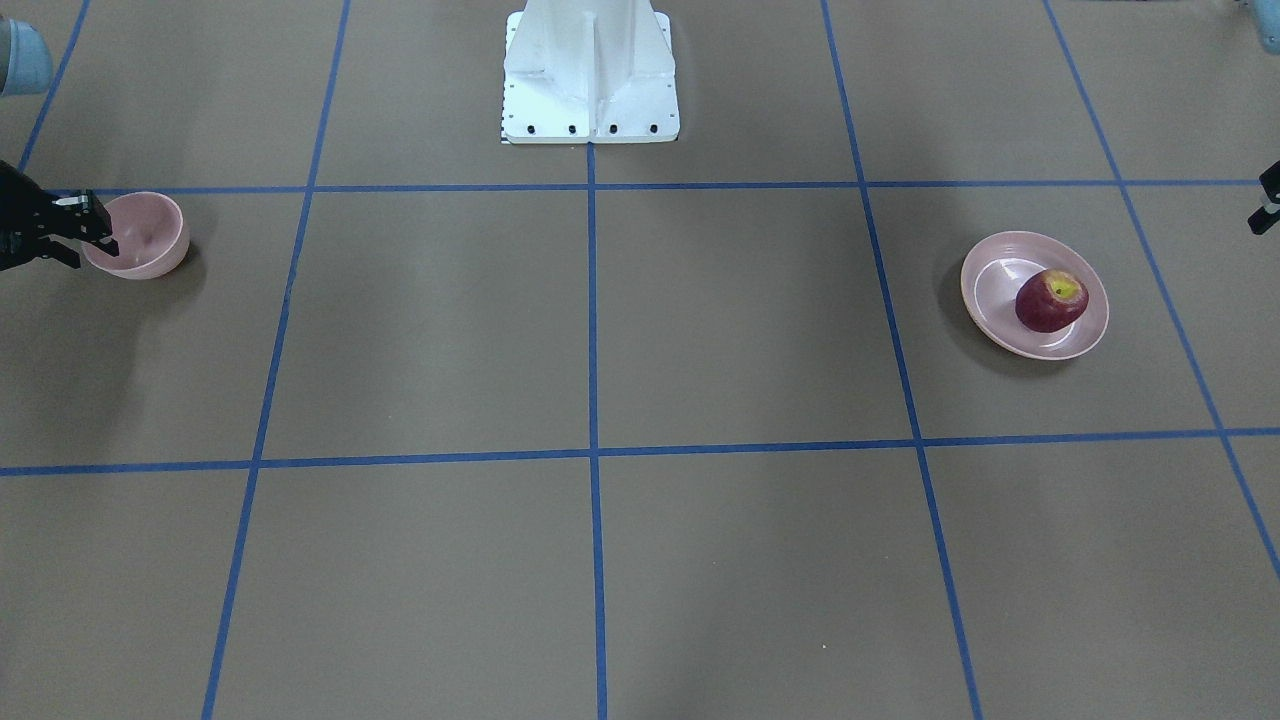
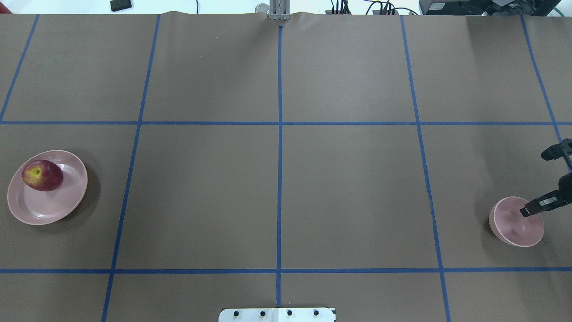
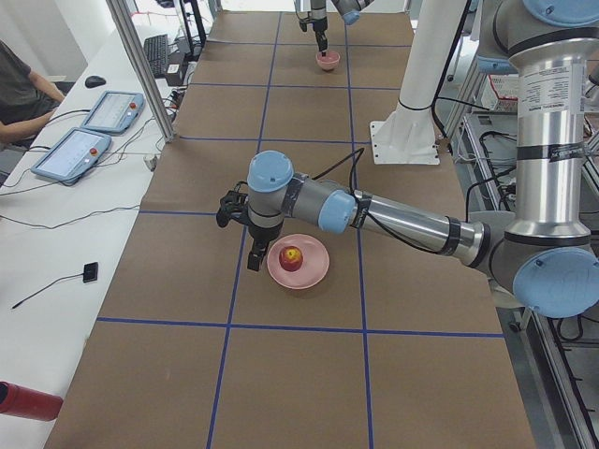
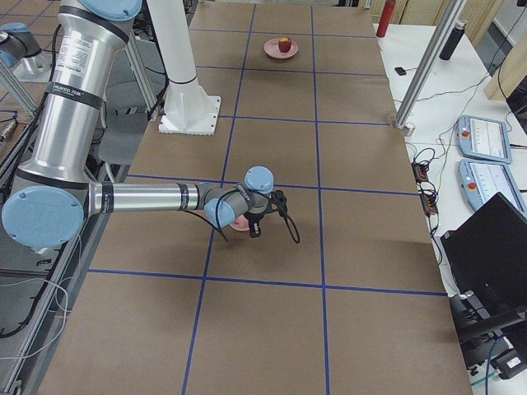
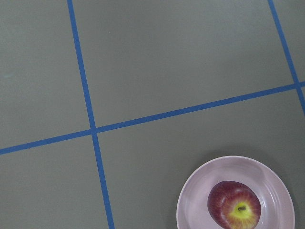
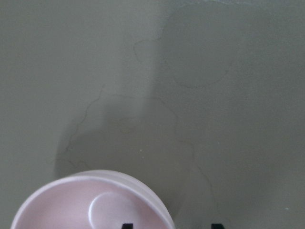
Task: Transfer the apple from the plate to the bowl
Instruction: 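Reach the right gripper down to the pink bowl and grip its rim, then carry the pink bowl with the right gripper to the table's center and set it down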
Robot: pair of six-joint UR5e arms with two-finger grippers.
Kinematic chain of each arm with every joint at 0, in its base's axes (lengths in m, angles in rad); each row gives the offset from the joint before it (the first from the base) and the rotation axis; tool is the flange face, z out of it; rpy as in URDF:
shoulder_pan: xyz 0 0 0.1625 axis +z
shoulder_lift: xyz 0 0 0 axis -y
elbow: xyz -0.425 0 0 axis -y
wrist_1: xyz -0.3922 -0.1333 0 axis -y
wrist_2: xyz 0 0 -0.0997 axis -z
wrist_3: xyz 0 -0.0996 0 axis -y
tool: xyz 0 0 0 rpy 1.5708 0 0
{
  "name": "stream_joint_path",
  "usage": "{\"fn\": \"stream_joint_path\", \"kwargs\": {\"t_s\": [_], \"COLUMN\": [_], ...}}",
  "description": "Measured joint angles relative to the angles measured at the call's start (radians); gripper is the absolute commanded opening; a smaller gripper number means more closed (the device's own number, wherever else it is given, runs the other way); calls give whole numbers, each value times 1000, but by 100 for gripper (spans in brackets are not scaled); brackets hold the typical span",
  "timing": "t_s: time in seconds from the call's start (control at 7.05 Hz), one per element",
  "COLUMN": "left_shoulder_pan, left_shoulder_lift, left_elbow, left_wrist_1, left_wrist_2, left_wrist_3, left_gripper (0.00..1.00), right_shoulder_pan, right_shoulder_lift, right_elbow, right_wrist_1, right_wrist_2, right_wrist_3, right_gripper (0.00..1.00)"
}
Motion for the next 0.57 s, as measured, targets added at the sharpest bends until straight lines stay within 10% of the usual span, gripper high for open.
{"fn": "stream_joint_path", "kwargs": {"t_s": [0.57], "left_shoulder_pan": [0], "left_shoulder_lift": [1], "left_elbow": [-4], "left_wrist_1": [1], "left_wrist_2": [-5], "left_wrist_3": [0], "left_gripper": [98], "right_shoulder_pan": [16], "right_shoulder_lift": [4], "right_elbow": [27], "right_wrist_1": [-3], "right_wrist_2": [50], "right_wrist_3": [7], "right_gripper": [0]}}
